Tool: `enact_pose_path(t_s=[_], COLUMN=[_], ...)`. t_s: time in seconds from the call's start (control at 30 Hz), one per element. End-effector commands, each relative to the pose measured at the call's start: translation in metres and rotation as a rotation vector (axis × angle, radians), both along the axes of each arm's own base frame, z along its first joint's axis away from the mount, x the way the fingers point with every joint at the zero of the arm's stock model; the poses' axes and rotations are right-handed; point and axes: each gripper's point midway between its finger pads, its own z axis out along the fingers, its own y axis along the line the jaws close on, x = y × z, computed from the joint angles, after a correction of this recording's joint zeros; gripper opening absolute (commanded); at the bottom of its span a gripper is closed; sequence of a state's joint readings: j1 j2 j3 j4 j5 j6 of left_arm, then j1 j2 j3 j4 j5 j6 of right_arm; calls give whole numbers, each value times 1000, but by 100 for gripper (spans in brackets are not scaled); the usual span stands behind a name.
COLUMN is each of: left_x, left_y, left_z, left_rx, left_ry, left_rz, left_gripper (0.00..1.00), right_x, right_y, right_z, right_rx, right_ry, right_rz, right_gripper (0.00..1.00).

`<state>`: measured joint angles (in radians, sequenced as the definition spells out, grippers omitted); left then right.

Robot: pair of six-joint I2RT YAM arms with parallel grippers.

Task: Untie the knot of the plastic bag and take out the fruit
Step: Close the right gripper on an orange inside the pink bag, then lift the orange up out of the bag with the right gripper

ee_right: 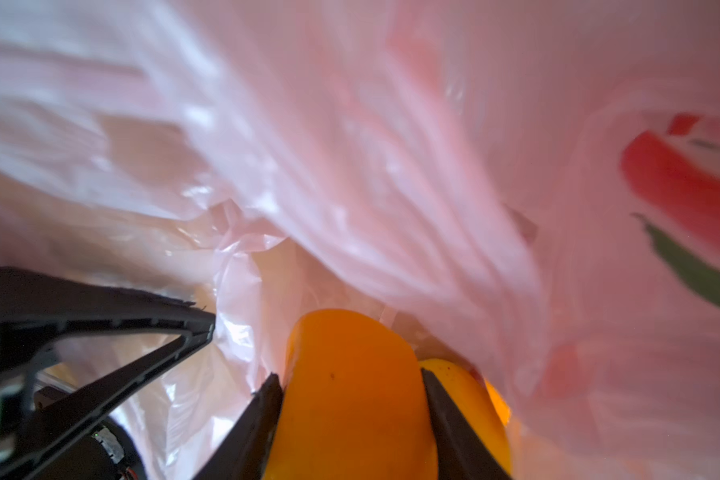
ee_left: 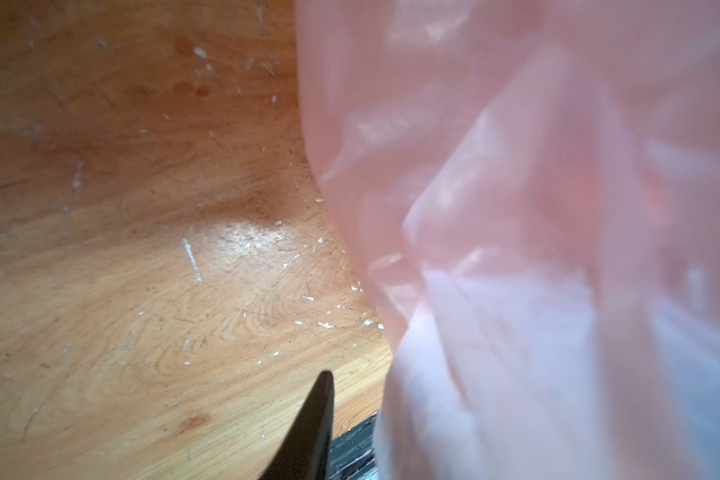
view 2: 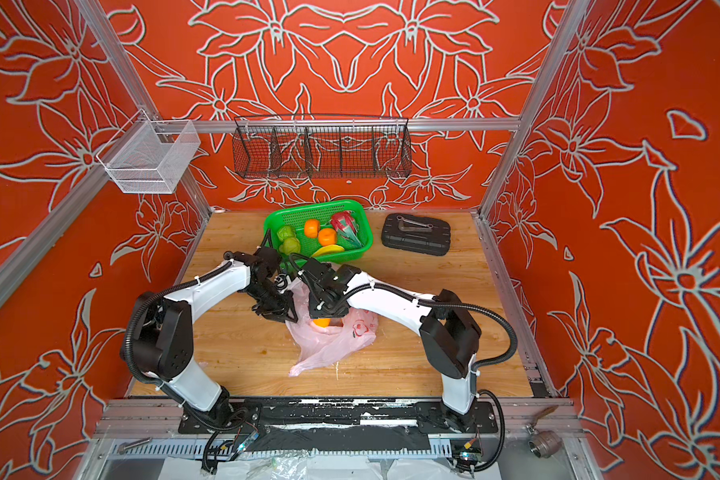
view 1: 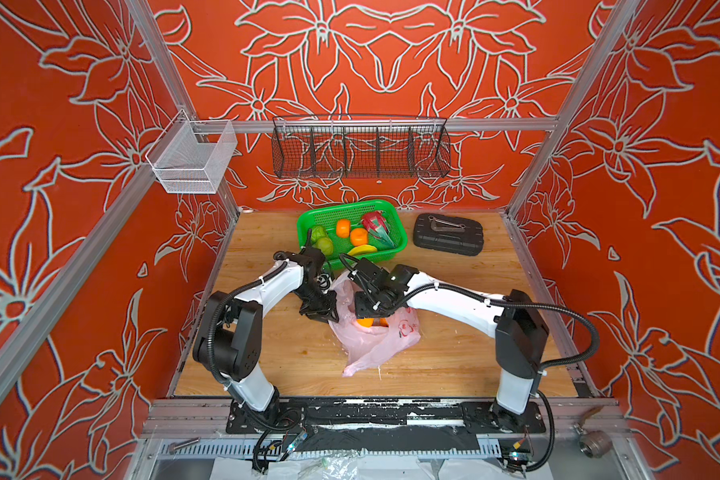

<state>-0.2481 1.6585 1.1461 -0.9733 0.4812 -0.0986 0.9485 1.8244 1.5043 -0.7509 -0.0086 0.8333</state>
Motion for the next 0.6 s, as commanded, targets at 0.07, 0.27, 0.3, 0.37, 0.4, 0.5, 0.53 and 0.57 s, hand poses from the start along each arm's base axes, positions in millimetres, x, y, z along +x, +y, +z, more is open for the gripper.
enact_pose_path(t_s=[0.07,0.27,0.3,0.37,0.4,0.5,0.53,0.57], left_x=[5,7,8,11,13,19,20,22], left_y=[5,12,15,20,22,31,34,37], left_z=[8,6,6,6,7,8,8,8], left_rx=[20,67,83,111,123,155,163,172], left_ry=[-43,-49,-56,-68,-75,-90,-94,-101], left_rz=[9,8,9,13,15,27,32,40], left_gripper=[30,29,29,29,29,29,29,29], right_x=[18,23,23,22,21,18,17,15], right_y=[-14,-17,-18,-23,-26,-30,-31,-32], right_z=[28,43,43,42,40,38,39,40], right_rx=[31,82,87,79,78,81,84,85], right_ry=[-134,-173,-176,-169,-161,-152,-152,-151], right_rz=[-96,-129,-136,-150,-157,-157,-156,-150], right_gripper=[44,49,50,50,50,50,51,52])
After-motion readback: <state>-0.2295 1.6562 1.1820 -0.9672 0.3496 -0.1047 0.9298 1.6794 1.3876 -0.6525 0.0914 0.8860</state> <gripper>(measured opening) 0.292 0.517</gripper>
